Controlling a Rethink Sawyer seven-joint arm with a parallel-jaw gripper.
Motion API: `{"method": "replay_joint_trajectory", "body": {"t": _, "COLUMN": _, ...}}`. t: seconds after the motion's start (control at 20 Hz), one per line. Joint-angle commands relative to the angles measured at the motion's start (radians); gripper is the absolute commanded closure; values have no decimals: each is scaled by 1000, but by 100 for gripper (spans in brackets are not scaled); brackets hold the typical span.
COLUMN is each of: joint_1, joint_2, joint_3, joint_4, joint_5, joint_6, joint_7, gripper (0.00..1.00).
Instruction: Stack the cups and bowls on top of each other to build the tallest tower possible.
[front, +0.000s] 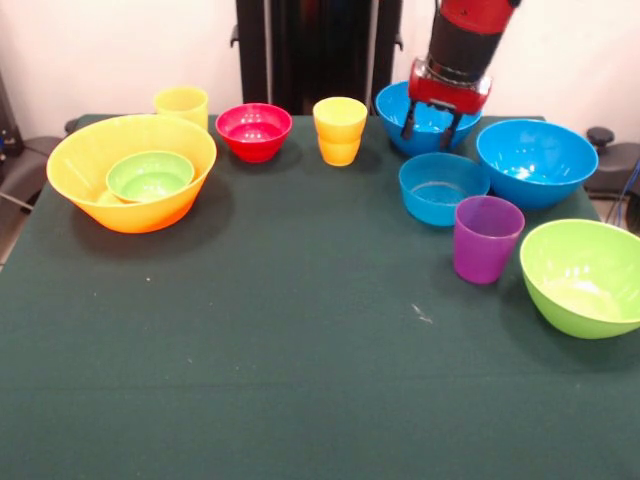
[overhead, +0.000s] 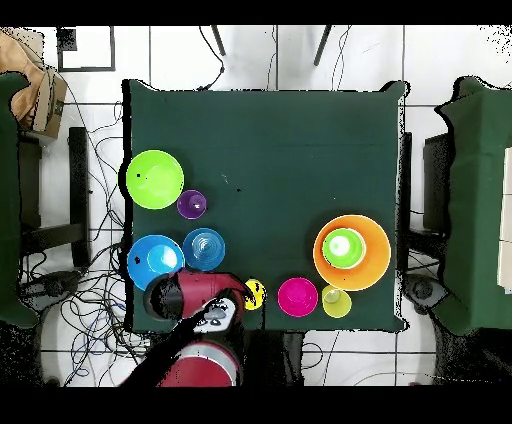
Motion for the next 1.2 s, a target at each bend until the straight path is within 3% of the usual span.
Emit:
{"method": "replay_joint_trajectory", "body": {"t": 0.05, "joint_1": 28, "joint_2": 149, "joint_3": 95, "joint_4": -191, "joint_5": 93, "joint_6": -44, "joint_7": 170, "gripper": 0}}
{"method": "replay_joint_trajectory", "body": {"t": 0.5, "joint_1": 59, "joint_2": 192, "joint_3": 80, "joint_4": -261, "joint_5": 135, "joint_6": -17, "joint_7": 155, "gripper": 0}}
{"method": "replay_joint_trajectory", "body": {"t": 1.2, "joint_1": 33, "joint_2": 178, "joint_3": 93, "joint_4": -245, "joint_5": 89, "joint_6": -32, "joint_7": 107, "gripper": 0}}
